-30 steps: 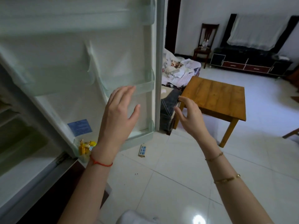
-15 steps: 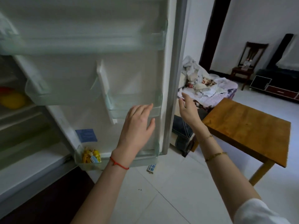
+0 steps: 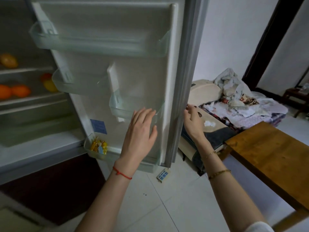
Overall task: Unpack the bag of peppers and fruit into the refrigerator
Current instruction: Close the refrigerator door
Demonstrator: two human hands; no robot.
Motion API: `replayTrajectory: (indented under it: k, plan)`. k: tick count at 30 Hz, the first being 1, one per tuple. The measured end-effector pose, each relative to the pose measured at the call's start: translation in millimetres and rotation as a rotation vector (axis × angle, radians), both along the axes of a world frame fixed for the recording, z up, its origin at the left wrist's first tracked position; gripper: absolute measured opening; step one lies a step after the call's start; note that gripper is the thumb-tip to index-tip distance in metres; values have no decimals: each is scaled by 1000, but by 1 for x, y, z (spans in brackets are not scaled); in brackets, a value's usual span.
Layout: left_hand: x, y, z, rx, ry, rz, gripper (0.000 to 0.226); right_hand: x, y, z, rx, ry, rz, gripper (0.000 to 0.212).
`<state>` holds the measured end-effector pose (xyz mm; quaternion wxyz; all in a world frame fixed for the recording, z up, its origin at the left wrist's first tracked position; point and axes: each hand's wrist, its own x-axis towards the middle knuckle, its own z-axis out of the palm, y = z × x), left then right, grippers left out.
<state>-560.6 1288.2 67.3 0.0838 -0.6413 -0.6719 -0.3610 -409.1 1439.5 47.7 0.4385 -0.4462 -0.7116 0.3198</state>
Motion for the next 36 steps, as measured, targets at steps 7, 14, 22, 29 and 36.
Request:
replayTrajectory:
  k: [7, 14, 22, 29, 36]
  plan:
    - [51, -45, -9, 25, -39, -5, 49, 24, -44, -14, 115, -8, 80, 40]
    - [69, -94, -25, -1, -95, 47, 49, 34, -105, -27, 240, -40, 169, 33]
    - [61, -150, -32, 81, -112, 194, 46, 16, -171, -23, 408, 10, 381, 25]
    - [33, -210, -30, 226, -130, 323, 34, -40, -224, -17, 443, 72, 676, 49]
    - [-23, -276, -37, 256, -172, 421, 31, -105, -287, -16, 478, 66, 770, 55]
